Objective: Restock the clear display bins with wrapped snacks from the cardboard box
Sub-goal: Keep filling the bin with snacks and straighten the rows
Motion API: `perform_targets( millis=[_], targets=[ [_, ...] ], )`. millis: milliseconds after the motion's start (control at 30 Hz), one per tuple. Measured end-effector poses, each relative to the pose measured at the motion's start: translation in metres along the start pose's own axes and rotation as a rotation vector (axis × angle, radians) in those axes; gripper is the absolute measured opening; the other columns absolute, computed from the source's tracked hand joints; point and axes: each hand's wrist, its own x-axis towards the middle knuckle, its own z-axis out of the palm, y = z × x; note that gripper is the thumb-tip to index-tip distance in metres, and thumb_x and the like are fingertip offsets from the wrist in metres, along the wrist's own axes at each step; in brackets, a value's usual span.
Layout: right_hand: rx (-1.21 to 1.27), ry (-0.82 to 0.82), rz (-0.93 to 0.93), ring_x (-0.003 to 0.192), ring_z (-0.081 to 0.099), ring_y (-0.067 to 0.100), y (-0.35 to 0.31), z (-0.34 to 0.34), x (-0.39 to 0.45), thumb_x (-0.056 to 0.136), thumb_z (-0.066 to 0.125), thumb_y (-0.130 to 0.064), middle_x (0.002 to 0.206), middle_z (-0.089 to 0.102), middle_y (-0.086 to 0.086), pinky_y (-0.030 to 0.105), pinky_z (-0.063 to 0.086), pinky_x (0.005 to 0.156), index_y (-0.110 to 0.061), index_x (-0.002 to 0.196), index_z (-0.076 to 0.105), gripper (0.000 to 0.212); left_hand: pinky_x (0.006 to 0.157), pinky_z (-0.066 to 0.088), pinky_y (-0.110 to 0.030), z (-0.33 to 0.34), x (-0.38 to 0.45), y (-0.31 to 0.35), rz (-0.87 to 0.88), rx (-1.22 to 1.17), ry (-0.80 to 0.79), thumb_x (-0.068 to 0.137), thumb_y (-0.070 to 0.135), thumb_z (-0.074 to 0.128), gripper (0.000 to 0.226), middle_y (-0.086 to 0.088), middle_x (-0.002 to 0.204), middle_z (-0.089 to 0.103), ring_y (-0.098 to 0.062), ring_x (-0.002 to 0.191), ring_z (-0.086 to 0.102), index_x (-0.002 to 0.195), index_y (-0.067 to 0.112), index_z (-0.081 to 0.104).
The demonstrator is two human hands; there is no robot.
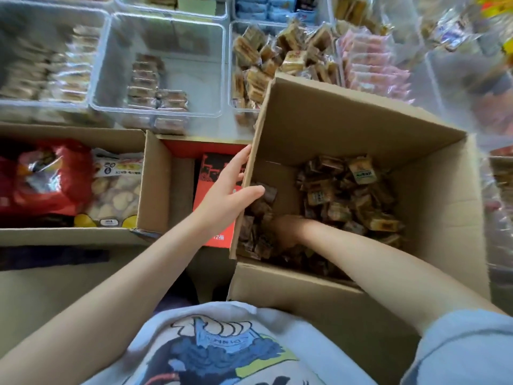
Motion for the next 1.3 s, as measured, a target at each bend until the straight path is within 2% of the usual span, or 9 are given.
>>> perform_targets(
  millis=[100, 267, 367, 467, 700, 867, 1067, 1167, 1300],
  targets=[
    [0.142, 0.081, 0.007, 0.116, 0.057, 0.026, 0.015, -0.023, -0.009, 0.089, 0.072, -0.024, 0.139, 0.052, 0.005, 0.037, 0.05, 0.097, -0.024, 0.15, 0.037, 0.07, 0.112, 0.043, -0.046, 0.0, 0.0, 0.001, -0.019, -0.009, -0.009, 0.078, 0.051, 0.062, 0.085, 0.015, 0.152, 0.044, -0.014, 0.134, 0.048, 0.154, 0.047, 0.025],
    [0.546, 0.387, 0.057, 0.07, 0.063, 0.016, 0.052, -0.076, -0.07, 0.087, 0.069, -0.02, 0.102, 0.065, 0.004, 0.03, 0.053, 0.059, -0.024, 0.108, 0.055, 0.025, 0.1, 0.051, -0.033, -0.007, -0.003, 0.008, -0.064, 0.056, -0.026, 0.078, 0.052, 0.064, 0.08, 0.015, 0.147, 0.048, -0.007, 0.121, 0.058, 0.151, 0.046, 0.033],
    [1.013, 0.56, -0.113, 0.076, 0.06, 0.018, 0.051, -0.095, -0.126, 0.096, 0.063, -0.018, 0.108, 0.069, 0.009, 0.024, 0.05, 0.059, -0.022, 0.121, 0.055, 0.027, 0.105, 0.049, -0.04, -0.026, -0.003, 0.012, -0.083, 0.128, 0.024, 0.086, 0.055, 0.066, 0.057, 0.015, 0.136, 0.058, -0.005, 0.12, 0.058, 0.14, 0.041, 0.052],
    [1.29, 0.634, -0.368, 0.088, 0.064, 0.021, 0.02, -0.111, -0.162, 0.099, 0.055, -0.004, 0.109, 0.072, 0.007, 0.024, 0.05, 0.062, -0.015, 0.126, 0.056, 0.03, 0.092, 0.056, -0.034, -0.05, -0.002, 0.032, -0.013, 0.077, 0.151, 0.098, 0.037, 0.062, 0.02, 0.013, 0.117, 0.067, -0.008, 0.107, 0.065, 0.117, 0.034, 0.067],
    [0.846, 0.75, -0.346, 0.082, 0.068, 0.013, -0.129, -0.186, -0.112, 0.093, 0.065, -0.011, 0.104, 0.068, 0.004, 0.028, 0.056, 0.073, -0.022, 0.121, 0.059, 0.031, 0.077, 0.06, -0.033, -0.156, -0.017, 0.06, 0.254, -0.063, 0.156, 0.09, 0.041, 0.064, 0.031, -0.002, 0.118, 0.07, -0.018, 0.098, 0.072, 0.119, 0.053, 0.059],
    [0.823, 0.779, -0.438, 0.086, 0.069, 0.014, -0.252, -0.24, -0.022, 0.093, 0.069, -0.013, 0.099, 0.066, -0.004, 0.04, 0.057, 0.084, -0.035, 0.108, 0.06, 0.028, 0.076, 0.055, -0.028, -0.3, -0.036, 0.016, 0.232, 0.053, 0.313, 0.096, 0.017, 0.067, 0.041, 0.013, 0.091, 0.07, -0.005, 0.078, 0.066, 0.122, 0.049, 0.059],
    [0.613, 0.905, -0.237, 0.103, 0.062, 0.017, -0.354, -0.311, 0.114, 0.091, 0.071, -0.019, 0.112, 0.067, 0.0, 0.041, 0.05, 0.098, -0.024, 0.123, 0.063, 0.034, 0.12, 0.027, -0.034, -0.471, -0.019, -0.074, 0.007, 0.655, 0.4, 0.096, 0.027, 0.063, 0.063, -0.009, 0.155, 0.042, -0.024, 0.146, 0.034, 0.153, 0.013, 0.039],
    [0.711, 0.997, -0.196, 0.099, 0.059, 0.01, -0.386, -0.341, 0.152, 0.092, 0.07, -0.014, 0.107, 0.065, -0.005, 0.02, 0.049, 0.089, -0.02, 0.122, 0.065, 0.032, 0.124, 0.019, -0.042, -0.515, -0.016, -0.109, 0.004, 0.938, 0.378, 0.096, 0.031, 0.059, 0.073, -0.009, 0.166, 0.02, -0.027, 0.155, 0.012, 0.158, 0.012, 0.026],
    [0.558, 0.946, -0.141, 0.104, 0.064, 0.018, -0.408, -0.362, 0.2, 0.088, 0.073, -0.014, 0.112, 0.071, -0.001, 0.036, 0.051, 0.097, -0.02, 0.121, 0.069, 0.034, 0.125, 0.011, -0.045, -0.539, -0.02, -0.136, -0.036, 1.12, 0.274, 0.095, 0.034, 0.056, 0.085, 0.001, 0.169, -0.002, -0.022, 0.156, -0.007, 0.162, 0.021, 0.007]
  ],
)
